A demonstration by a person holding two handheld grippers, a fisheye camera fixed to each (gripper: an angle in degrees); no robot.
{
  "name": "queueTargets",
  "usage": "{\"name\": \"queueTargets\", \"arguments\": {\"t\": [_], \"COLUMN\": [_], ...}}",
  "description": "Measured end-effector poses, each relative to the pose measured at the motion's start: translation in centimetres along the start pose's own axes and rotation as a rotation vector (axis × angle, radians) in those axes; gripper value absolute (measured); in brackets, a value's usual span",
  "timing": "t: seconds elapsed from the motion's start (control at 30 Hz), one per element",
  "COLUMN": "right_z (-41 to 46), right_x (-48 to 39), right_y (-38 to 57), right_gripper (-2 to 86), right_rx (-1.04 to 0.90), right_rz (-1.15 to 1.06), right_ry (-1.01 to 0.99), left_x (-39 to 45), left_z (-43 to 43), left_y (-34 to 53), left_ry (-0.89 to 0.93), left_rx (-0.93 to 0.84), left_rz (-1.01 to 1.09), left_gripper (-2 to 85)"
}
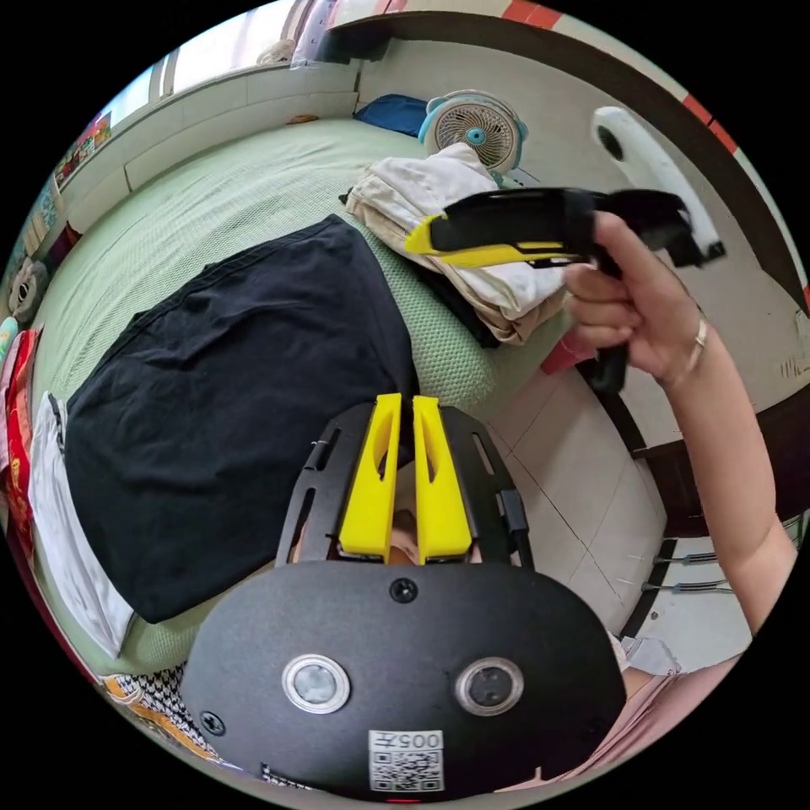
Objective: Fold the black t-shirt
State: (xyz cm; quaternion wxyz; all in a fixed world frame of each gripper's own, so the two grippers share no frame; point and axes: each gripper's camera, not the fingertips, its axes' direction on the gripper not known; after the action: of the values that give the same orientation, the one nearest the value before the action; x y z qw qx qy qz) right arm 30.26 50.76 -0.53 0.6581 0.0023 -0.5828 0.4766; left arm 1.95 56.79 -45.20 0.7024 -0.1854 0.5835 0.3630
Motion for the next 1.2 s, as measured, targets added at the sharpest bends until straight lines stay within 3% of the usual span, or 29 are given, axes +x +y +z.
{"name": "queueTargets", "arguments": {"t": [0.43, 0.6, 0.83, 1.0, 1.2], "right_z": [9.2, 8.6, 3.4, -1.6, -1.7], "right_x": [4.6, 1.9, -2.4, -4.8, -9.3], "right_y": [-13.3, -14.9, -15.4, -14.9, -14.1], "right_gripper": [6.8, -0.7, -1.5, -1.5, -1.5], "right_rx": [-0.125, -0.054, 0.027, 0.088, 0.095], "right_rz": [0.312, 0.253, 0.153, 0.144, 0.127], "right_ry": [-0.041, -0.02, 0.028, 0.176, 0.353], "left_x": [-6.8, -8.0, -5.4, -4.0, -6.4], "left_z": [-3.6, -5.6, -10.4, -13.4, -14.8], "left_y": [2.8, 3.8, 3.7, 3.7, 5.6], "left_ry": [0.128, 0.174, 0.28, 0.319, 0.331], "left_rx": [0.054, 0.087, 0.169, 0.227, 0.251], "left_rz": [-0.027, -0.032, 0.044, 0.077, 0.025], "left_gripper": [4.3, 4.1, 3.7, 3.7, 3.7]}}
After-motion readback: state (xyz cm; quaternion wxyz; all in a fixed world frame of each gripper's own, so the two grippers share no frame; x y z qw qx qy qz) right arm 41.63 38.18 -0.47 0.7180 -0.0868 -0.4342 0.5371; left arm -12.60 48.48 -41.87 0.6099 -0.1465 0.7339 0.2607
